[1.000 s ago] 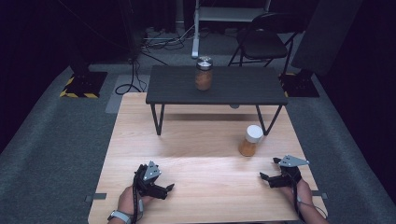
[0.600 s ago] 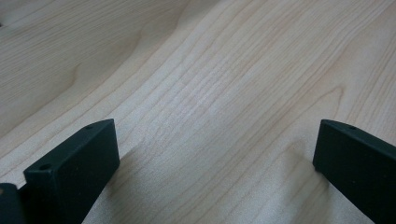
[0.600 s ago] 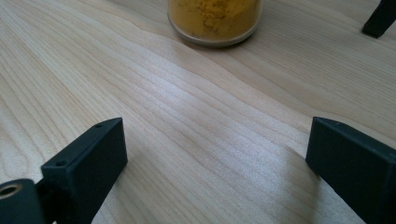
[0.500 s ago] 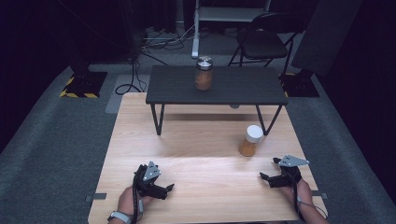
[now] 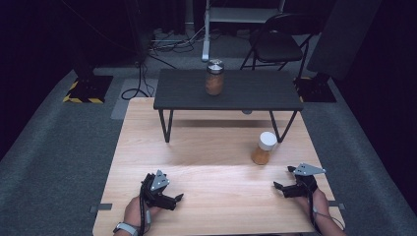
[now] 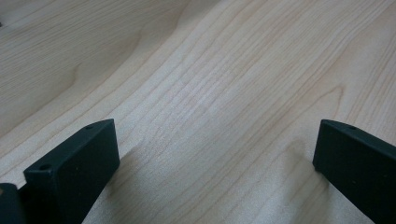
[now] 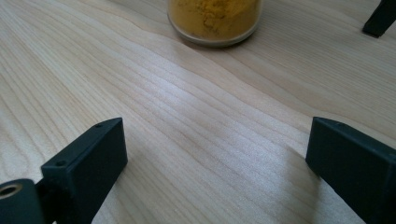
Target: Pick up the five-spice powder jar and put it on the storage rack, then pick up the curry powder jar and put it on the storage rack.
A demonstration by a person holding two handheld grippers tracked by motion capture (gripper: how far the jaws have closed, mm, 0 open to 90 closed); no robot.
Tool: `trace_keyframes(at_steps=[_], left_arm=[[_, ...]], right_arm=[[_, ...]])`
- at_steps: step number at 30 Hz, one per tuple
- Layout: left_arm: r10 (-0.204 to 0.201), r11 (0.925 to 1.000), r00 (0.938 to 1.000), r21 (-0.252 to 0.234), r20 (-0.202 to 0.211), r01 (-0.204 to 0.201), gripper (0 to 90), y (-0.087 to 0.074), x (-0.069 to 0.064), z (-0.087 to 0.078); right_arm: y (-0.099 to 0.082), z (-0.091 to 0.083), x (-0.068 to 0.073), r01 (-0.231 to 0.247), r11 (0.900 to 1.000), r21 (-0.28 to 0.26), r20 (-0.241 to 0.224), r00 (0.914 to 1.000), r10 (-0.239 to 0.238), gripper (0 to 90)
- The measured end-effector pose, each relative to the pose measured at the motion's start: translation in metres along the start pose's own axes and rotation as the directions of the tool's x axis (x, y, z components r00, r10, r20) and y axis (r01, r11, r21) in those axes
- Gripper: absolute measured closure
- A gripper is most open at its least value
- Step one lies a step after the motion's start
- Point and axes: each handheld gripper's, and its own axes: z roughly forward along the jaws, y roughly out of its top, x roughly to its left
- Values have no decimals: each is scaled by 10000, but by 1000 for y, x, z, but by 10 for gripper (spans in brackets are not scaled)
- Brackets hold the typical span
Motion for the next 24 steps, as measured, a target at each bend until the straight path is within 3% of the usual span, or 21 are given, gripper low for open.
trace_keyframes(at_steps=[24], left_arm=[[85, 9999, 9999, 145, 78, -86, 0, 3, 2, 0]], right_arm=[[0, 0, 0, 13, 10000, -2, -33, 10000, -13, 48]])
